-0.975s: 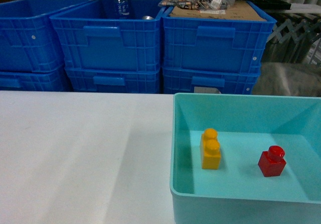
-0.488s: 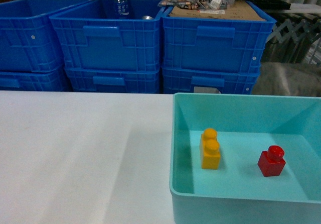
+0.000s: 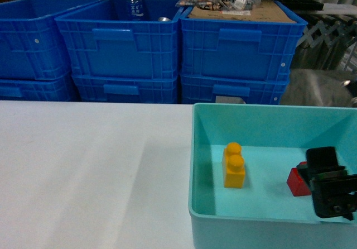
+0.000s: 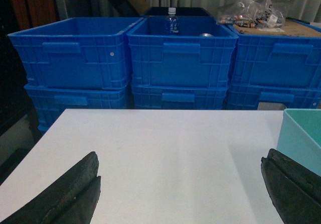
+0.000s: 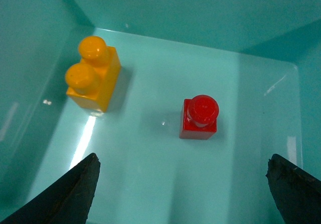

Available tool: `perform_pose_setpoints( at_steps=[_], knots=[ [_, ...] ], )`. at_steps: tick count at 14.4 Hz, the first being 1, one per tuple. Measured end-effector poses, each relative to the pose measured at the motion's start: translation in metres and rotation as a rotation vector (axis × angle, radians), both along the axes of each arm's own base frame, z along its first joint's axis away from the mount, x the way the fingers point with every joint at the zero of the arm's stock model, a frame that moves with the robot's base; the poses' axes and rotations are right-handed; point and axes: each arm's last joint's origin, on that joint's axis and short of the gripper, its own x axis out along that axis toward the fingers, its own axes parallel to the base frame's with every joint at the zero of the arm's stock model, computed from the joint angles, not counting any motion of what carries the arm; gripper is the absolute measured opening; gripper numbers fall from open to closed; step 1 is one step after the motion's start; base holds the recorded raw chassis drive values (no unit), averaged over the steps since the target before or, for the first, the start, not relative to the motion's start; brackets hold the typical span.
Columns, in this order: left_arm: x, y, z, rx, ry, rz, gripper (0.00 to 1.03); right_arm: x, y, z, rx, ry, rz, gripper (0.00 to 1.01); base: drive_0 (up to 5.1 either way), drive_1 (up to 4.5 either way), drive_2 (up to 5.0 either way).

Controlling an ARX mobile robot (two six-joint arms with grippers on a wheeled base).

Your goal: Pick red block from blue box to shelf

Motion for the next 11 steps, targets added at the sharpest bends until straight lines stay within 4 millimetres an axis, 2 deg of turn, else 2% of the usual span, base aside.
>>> perform_pose_setpoints(
  at_steps=[2,4,10,11],
  knots=[
    [0.0,0.0,0.0,0.0,0.0,0.0,0.98,0.026,0.012,-0.025,-0.06,0.037,-0.064,0.98,0.0,0.0,0.0],
    [0.0,0.0,0.0,0.0,0.0,0.0,0.98,0.039,0.013,-0.04,-0.106,0.047,-0.113,0.98,0.0,0.0,0.0],
    [0.0,0.0,0.0,0.0,0.0,0.0,0.98,0.068,0.016,-0.063,-0.067,0.126,-0.146,0.98,0.0,0.0,0.0],
    [0.0,0.0,0.0,0.0,0.0,0.0,0.98,0.072,0.016,-0.066,-0.06,0.135,-0.152,0.91,0.0,0.0,0.0]
  ],
)
